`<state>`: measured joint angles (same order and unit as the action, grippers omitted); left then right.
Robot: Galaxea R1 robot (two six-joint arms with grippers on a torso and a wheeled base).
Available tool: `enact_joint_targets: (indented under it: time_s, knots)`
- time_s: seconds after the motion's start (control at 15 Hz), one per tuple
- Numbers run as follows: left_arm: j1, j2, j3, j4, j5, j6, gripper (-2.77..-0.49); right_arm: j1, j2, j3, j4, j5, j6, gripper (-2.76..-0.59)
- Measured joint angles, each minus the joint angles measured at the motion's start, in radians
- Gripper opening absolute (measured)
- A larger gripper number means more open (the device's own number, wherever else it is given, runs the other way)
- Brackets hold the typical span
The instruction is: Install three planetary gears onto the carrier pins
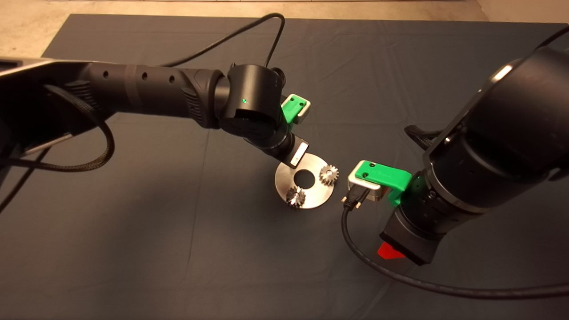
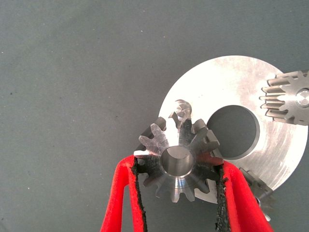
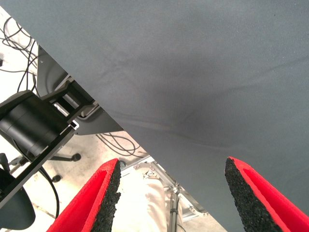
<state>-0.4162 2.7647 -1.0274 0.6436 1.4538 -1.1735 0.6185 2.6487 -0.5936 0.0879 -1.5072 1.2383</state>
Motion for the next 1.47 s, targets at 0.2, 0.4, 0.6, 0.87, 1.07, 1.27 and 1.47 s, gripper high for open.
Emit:
enact_joint_targets:
  time_s: [0.2, 0.4, 0.6, 0.87, 1.07, 1.27, 1.47]
  knots:
    - [0.003, 0.0, -0.024, 0.005, 0.0, 0.005, -2.71, 0.0, 0.0, 0.0, 0.0, 0.0, 0.0, -1.76]
    - [0.004, 0.007, -0.037, 0.005, -0.003, 0.021, -2.71, 0.0, 0.001, 0.0, 0.0, 0.0, 0.0, -1.76]
    - [0.011, 0.017, -0.072, 0.005, -0.025, 0.037, -2.71, 0.0, 0.006, 0.0, 0.0, 0.0, 0.0, -1.76]
    - [0.021, 0.031, -0.09, 0.01, -0.03, 0.038, -2.71, 0.0, 0.022, 0.0, 0.0, 0.001, 0.0, -1.76]
    - [0.043, 0.049, -0.096, 0.012, -0.033, 0.037, -2.71, 0.0, 0.022, 0.001, 0.0, 0.0, 0.0, -1.76]
    - [0.042, 0.062, -0.097, 0.012, -0.034, 0.038, -2.71, 0.0, 0.022, 0.001, 0.0, 0.0, 0.0, -1.76]
    - [0.042, 0.063, -0.097, 0.012, -0.034, 0.038, -2.71, 0.0, 0.022, 0.001, 0.0, 0.0, 0.0, -1.76]
